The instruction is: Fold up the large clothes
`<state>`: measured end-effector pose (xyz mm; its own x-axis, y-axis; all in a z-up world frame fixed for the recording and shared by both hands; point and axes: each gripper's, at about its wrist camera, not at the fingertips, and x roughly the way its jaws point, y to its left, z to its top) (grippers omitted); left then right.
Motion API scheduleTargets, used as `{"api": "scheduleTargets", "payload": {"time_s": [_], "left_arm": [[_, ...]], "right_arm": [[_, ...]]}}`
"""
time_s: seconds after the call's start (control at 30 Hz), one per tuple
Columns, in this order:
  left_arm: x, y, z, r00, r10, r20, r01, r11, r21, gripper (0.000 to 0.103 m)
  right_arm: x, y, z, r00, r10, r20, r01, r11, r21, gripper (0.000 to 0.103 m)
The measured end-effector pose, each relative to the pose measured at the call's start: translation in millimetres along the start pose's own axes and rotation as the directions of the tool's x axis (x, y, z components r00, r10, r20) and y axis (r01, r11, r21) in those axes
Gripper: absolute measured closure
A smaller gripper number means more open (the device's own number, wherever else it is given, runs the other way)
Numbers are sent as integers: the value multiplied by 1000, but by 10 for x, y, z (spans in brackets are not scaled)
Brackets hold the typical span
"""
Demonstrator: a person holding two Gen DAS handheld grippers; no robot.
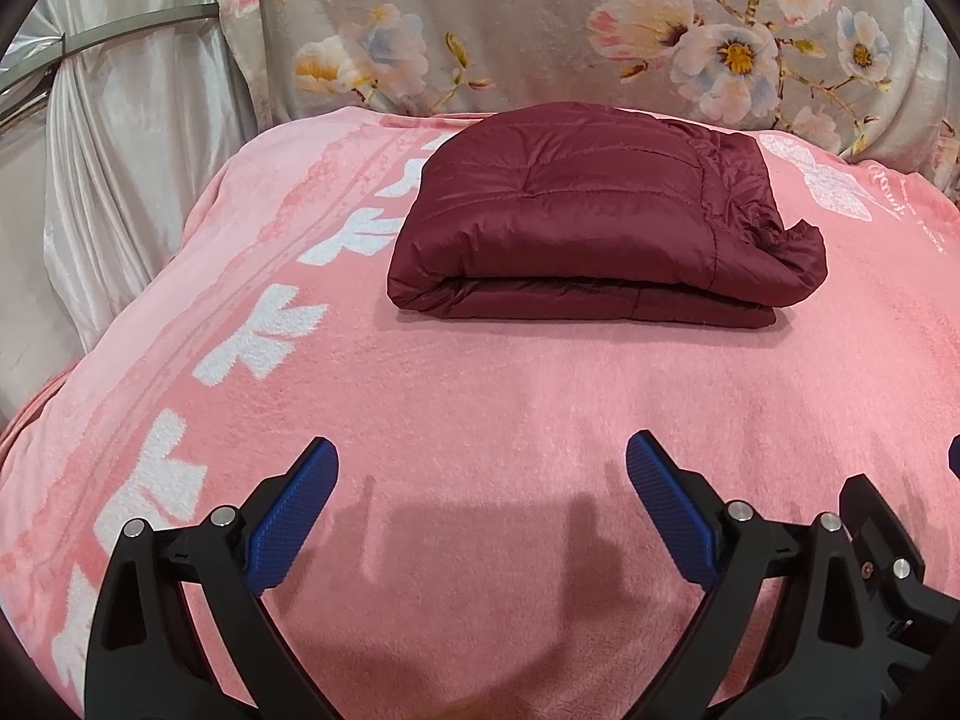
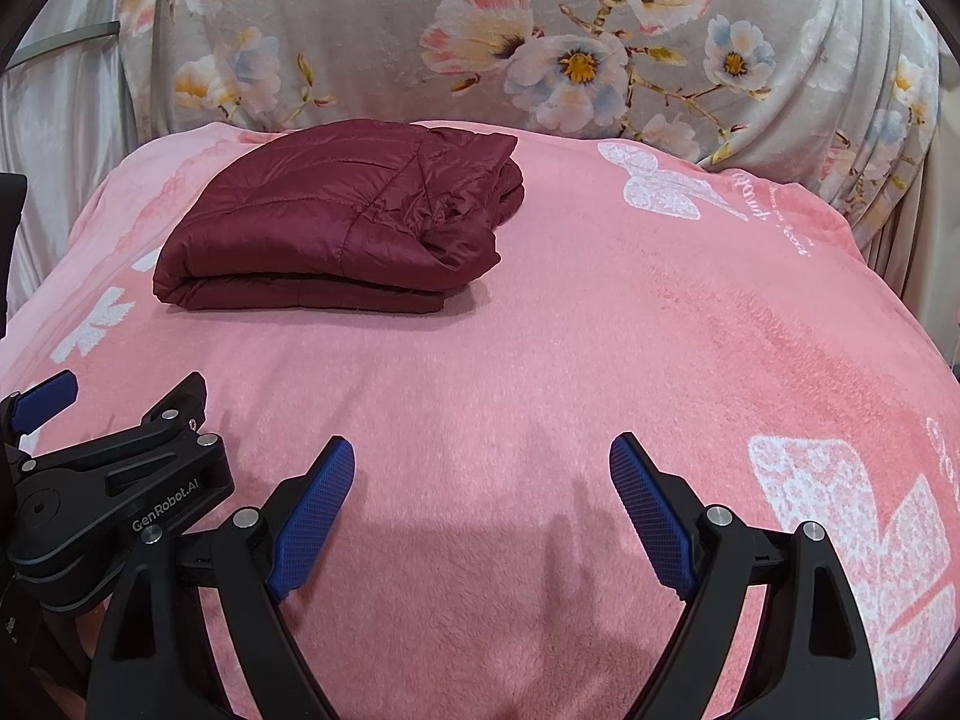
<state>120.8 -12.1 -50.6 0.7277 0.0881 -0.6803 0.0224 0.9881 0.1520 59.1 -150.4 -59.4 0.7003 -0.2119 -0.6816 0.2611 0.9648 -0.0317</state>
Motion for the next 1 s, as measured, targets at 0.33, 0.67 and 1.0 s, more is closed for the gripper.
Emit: {"api": "scheduleTargets", "payload": {"time_s": [0.33, 0.67, 1.0], "left_arm": [[-11, -11, -1, 1000, 0, 0, 0, 1000, -1, 10], [-21, -15, 2, 1000, 0, 1, 0, 1000, -2, 11], [-33, -22, 5, 1000, 5, 5, -5, 1000, -1, 11]], "right_arm": [[0, 5, -10, 1000, 0, 1, 0, 1000, 0, 18], [-14, 8, -7, 1000, -3, 5, 3, 1000, 2, 18], [-14, 3, -4, 1000, -4, 6, 4, 1000, 1, 18]]}}
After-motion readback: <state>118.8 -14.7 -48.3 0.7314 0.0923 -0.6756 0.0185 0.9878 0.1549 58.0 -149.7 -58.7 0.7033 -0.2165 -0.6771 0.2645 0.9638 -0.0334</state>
